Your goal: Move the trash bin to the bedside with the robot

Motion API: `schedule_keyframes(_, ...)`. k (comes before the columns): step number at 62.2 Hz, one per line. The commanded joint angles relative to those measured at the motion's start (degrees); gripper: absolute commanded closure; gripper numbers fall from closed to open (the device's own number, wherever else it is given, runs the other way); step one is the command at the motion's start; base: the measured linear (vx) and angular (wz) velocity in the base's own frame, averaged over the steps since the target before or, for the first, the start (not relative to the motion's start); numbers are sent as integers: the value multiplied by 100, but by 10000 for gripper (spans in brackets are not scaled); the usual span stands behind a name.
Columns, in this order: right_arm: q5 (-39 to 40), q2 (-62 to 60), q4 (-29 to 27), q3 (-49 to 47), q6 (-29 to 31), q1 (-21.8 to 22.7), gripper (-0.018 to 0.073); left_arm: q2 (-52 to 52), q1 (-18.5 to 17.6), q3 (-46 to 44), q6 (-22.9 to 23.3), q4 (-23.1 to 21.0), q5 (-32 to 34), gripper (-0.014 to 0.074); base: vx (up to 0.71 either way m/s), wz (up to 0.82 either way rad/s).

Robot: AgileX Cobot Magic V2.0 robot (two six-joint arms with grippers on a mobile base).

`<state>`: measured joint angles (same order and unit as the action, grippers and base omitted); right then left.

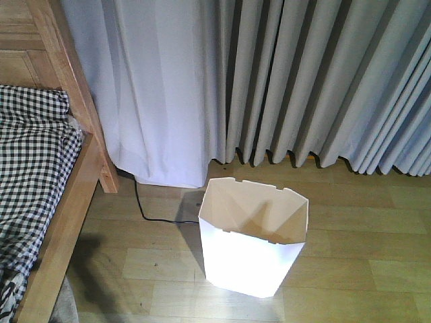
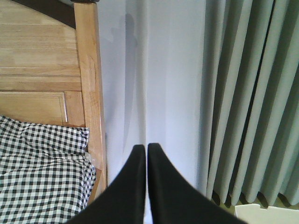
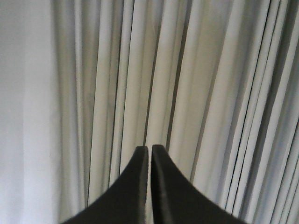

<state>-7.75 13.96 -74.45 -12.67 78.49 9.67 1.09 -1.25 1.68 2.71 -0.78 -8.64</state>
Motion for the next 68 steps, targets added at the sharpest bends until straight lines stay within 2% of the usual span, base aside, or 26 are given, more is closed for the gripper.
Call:
schedule_keyframes(1, 113, 50, -66, -150, 49, 29, 570, 57, -31, 158, 52, -17, 445, 602, 0, 0)
schedule_keyframes(9, 113, 50, -73, -150, 49, 29, 570, 57, -31, 158, 52, -17, 445, 602, 0, 0)
schedule_keyframes(12, 31, 50, 84, -150, 17, 29, 570, 57, -31, 158, 52, -17, 445, 602, 0, 0)
schedule_keyframes(14, -85, 50, 419, -150, -138, 29, 570, 57, -31, 158, 52, -17, 445, 602, 0, 0)
schedule_keyframes(17, -376, 35, 1279, -150, -559, 29, 570, 57, -31, 158, 52, -17, 445, 602, 0, 0)
schedule_keyframes(21, -713, -50, 2475, -150, -1565, 29, 570, 57, -31, 158, 52, -17, 445, 602, 0, 0)
schedule_keyframes(27, -748, -180, 4112, -150, -3769, 29, 570, 57, -31, 158, 52, -17, 445, 602, 0, 0)
schedule_keyframes(30, -619, -220, 4843, -150, -4666, 29, 570, 57, -31, 158, 52, -17, 445, 602, 0, 0)
schedule_keyframes(36, 140, -231, 5940, 55, -6277, 29, 570, 57, -31, 158, 52, -17, 445, 602, 0, 0)
schedule_keyframes(42, 1046, -236, 6859, 529, -7501, 25, 570, 57, -31, 158, 52, -17, 445, 602, 0, 0)
schedule_keyframes(48, 1464, -416, 7782, 940, -8706, 25, 570, 57, -31, 158, 52, -17, 445, 602, 0, 0)
schedule_keyframes(54, 1472, -723, 8291, 1199, -9239, -107, 570, 57, -31, 158, 52, -17, 445, 602, 0, 0)
schedule_keyframes(60, 1569, -1005, 8212, 1532, -9222, -436, 570, 57, -31, 158, 52, -17, 445, 602, 0, 0)
schedule_keyframes(68, 1162, -1333, 8196, 1532, -9048, -807, 570, 57, -31, 158, 52, -17, 445, 602, 0, 0)
